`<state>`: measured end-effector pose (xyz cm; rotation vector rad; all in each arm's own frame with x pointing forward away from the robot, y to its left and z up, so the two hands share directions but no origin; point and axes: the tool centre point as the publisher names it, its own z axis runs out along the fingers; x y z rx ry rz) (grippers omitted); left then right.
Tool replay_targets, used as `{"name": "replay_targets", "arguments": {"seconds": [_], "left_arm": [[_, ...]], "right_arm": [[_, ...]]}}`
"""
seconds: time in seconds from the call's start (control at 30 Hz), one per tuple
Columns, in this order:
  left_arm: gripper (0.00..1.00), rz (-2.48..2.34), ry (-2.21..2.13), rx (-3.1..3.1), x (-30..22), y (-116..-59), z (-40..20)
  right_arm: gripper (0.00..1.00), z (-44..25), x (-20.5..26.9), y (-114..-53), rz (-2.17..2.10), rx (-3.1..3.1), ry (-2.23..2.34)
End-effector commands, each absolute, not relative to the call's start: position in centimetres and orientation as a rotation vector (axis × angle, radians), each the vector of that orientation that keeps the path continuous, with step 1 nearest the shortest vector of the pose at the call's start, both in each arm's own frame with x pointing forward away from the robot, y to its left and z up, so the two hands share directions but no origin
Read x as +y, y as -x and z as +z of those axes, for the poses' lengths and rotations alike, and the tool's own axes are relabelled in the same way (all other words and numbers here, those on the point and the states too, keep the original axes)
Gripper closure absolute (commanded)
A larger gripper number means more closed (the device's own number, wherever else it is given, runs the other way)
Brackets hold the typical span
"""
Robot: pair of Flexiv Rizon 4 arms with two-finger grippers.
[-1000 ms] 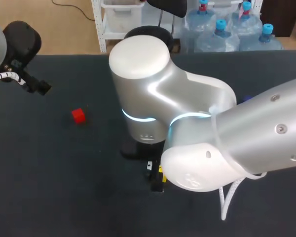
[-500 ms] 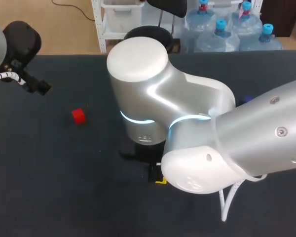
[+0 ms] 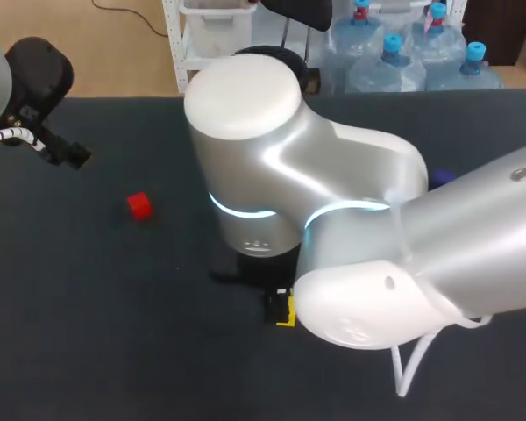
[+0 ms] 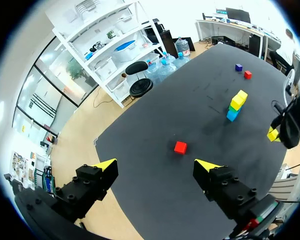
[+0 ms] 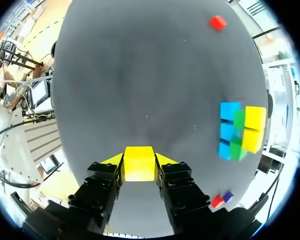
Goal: Place the blue cubes, place green cubes on the blue cubes, place the yellow cubes on the green cubes, then place the red cubes on the yellow cubes, and place purple cube on the red cubes.
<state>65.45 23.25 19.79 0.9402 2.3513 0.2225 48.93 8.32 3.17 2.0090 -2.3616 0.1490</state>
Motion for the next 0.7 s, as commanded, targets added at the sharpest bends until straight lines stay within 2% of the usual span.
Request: {"name": "replay_targets", "arguments": {"seconds": [0.03,0.3,0.7], "left_arm": [[0.00,0.220,-0.942,2.351,23.3,-65.5,19.8],[0.00,0.220,-0.942,2.351,23.3,-65.5,19.8],[0.00,0.220,-0.942,2.351,23.3,-65.5,19.8]], "right_arm": [[1.00,6.2,5.8,-47.5,0.175,-2.392,-2.026],[1.00,9.9,1.9,-47.7,0.301,-2.420,-1.982],[1.00,9.8,-1.9,-51.2,0.325,-2.432,-1.926]]}}
